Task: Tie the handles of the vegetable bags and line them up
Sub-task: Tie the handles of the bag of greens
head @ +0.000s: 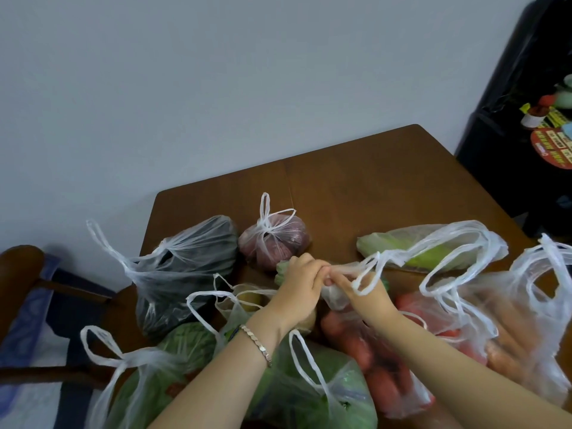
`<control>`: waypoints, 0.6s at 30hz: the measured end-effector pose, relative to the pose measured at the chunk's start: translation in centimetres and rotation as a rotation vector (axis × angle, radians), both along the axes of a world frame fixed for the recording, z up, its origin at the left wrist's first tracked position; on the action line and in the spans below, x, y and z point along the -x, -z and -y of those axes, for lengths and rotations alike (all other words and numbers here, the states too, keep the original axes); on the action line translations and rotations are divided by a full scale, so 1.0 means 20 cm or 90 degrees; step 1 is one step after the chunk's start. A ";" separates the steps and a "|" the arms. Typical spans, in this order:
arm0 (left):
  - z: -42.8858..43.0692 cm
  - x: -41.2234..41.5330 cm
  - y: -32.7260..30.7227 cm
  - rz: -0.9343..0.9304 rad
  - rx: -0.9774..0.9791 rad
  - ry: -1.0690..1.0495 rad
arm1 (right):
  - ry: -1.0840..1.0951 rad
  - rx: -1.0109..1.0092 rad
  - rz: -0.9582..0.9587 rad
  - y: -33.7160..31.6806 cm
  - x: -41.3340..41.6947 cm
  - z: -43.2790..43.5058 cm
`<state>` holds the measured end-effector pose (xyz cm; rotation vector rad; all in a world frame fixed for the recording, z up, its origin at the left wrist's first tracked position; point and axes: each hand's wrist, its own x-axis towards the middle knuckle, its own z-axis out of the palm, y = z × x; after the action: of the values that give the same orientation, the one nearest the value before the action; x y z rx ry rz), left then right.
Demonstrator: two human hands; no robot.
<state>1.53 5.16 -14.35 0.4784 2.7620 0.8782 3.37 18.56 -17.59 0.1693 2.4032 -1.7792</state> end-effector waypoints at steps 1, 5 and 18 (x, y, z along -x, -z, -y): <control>0.00 0.00 0.00 -0.012 0.006 0.007 | 0.024 0.011 -0.008 0.00 0.00 -0.01; 0.00 0.00 0.00 -0.005 -0.057 0.011 | 0.029 0.074 0.016 0.02 0.00 -0.02; -0.07 -0.06 0.02 0.278 -0.207 -0.291 | 0.158 0.069 0.062 -0.02 -0.05 0.02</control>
<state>2.74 6.60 -14.72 -0.2931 2.3552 1.3531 4.40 18.15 -17.21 0.5500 2.2960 -1.9466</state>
